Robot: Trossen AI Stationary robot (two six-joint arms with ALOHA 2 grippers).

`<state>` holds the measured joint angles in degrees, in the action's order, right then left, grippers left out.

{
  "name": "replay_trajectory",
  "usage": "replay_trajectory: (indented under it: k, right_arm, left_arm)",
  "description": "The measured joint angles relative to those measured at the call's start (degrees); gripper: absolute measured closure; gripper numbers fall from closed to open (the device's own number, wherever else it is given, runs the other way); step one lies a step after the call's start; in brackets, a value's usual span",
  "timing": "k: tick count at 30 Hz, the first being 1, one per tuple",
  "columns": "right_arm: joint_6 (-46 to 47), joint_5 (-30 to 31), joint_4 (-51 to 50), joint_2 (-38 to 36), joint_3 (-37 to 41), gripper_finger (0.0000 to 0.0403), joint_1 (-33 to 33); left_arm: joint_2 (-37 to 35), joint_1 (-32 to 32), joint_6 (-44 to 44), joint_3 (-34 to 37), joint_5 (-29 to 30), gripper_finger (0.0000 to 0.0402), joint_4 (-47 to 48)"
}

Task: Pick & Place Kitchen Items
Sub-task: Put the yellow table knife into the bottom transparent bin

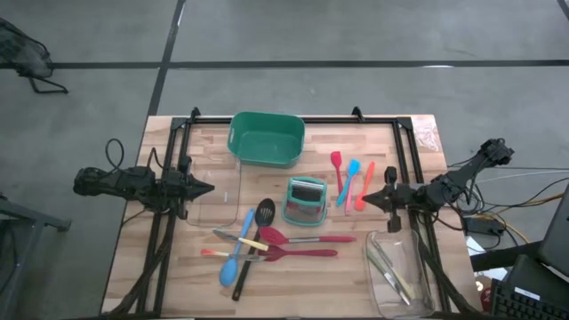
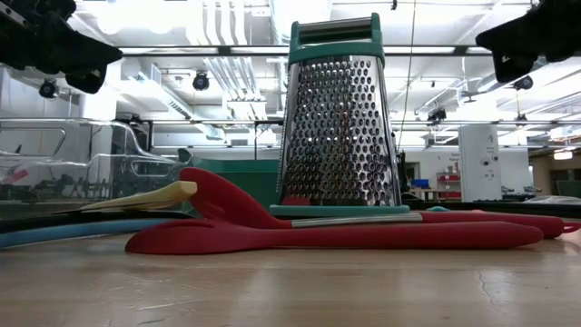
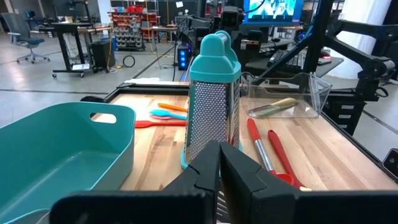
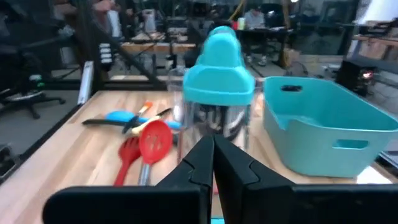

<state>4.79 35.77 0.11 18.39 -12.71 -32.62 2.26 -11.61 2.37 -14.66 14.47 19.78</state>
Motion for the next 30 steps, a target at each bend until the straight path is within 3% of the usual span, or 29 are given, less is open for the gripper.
replay_trajectory:
  k: [6, 13, 21, 26, 30]
  right_arm:
    - [-2.17, -8.7, 1.18, -4.75, 1.25, 0.0394, -0.04]
    - [-0.42, -9.24, 0.06, -11.98, 5.72, 0.0394, 0.02]
    - [0.4, -6.3, 0.83, -18.26, 9.3, 0.0394, 0.02]
    - [-0.66, -2.74, 1.14, -17.71, 10.01, 0.0394, 0.05]
    - [-0.49, -2.75, 0.31, -16.74, 10.08, 0.0394, 0.04]
  left_arm:
    - [0.01, 0.01, 0.0, 0.01, -0.01, 0.0383, -0.01]
    - [0.07, -0.01, -6.27, 0.0, 0.01, 0.0383, 0.01]
    - [0.13, 0.0, -6.67, 0.01, 0.01, 0.0383, -0.24]
    - [0.13, 0.01, -7.05, 0.0, 0.02, 0.0383, -2.36]
    - [0.36, 0.02, -2.34, 0.02, 2.22, 0.0383, -4.86]
